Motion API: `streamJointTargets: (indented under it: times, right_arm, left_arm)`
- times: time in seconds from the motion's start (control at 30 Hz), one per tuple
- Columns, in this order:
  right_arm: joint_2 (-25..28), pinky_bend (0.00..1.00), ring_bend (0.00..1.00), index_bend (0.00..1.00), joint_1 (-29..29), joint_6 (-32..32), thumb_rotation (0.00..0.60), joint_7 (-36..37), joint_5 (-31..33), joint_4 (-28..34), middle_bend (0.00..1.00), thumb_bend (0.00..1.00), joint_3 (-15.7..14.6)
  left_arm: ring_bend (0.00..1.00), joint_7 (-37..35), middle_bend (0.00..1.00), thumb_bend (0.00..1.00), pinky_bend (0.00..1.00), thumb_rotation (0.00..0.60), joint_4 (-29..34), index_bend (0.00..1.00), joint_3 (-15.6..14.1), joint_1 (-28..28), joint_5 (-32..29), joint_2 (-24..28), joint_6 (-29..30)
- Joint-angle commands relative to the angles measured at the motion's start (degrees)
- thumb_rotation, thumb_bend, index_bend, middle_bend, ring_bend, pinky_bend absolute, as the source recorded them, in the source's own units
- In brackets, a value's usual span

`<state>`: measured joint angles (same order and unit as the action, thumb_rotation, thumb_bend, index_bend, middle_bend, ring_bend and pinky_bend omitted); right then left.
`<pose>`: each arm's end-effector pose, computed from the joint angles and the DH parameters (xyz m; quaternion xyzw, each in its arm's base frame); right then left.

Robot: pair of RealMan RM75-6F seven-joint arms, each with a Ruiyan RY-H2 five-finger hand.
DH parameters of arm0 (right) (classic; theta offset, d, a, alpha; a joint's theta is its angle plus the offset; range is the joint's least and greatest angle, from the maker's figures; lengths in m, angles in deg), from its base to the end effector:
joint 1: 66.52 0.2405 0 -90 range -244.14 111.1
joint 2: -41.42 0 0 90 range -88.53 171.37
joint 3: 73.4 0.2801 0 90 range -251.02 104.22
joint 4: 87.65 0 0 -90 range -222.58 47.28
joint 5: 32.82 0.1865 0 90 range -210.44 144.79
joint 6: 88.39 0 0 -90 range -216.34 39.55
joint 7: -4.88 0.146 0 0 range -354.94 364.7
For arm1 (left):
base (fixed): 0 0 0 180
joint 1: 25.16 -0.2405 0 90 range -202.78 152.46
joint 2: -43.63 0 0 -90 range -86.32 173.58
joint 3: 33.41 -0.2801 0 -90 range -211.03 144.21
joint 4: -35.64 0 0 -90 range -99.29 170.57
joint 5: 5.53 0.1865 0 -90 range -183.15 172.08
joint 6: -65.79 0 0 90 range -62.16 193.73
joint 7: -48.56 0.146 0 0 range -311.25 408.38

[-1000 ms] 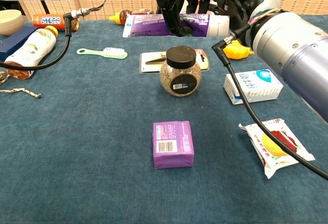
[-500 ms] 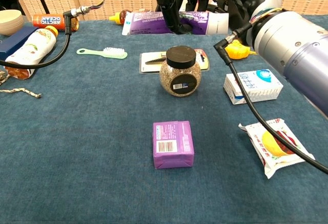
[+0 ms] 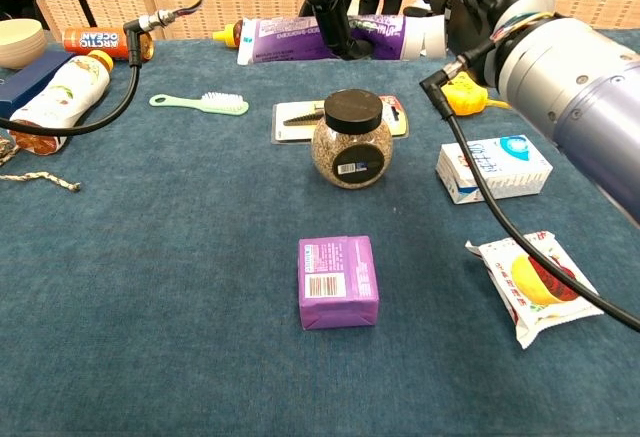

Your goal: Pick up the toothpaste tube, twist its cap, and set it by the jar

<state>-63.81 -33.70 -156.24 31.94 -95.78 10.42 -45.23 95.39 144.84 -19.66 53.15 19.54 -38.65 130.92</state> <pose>-0.0924 -0.3251 0.0039 0.2631 -0.6889 0.6674 0.1040 0.0476 0.3601 0.0323 -0.8113 -0.2737 -0.3584 0.3721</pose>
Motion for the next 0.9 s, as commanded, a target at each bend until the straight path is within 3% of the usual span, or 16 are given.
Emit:
streamJointTargets:
  times: [0.03,0.6,0.9]
  right_arm:
    - [0.4,0.00,0.00,0.00,0.0,0.6,0.000,0.0,0.3,0.3,0.00,0.00,0.1]
    - [1.7,0.00,0.00,0.00,0.1,1.8,0.000,-0.1,0.1,0.6,0.00,0.00,-0.5]
    - [1.5,0.00,0.00,0.00,-0.4,1.8,0.000,3.6,0.3,1.0,0.00,0.00,0.5]
  left_arm:
    - [0.53,0.3,0.57,0.51,0.60,0.600,-0.1,0.63,0.2,0.2,-0.3,-0.2,0.1]
    - [0.54,2.3,0.57,0.53,0.61,0.600,0.9,0.63,0.9,1.3,-2.1,-0.6,0.8]
    - [0.54,0.6,0.57,0.53,0.63,0.600,0.2,0.63,1.1,0.4,0.4,-1.8,2.2]
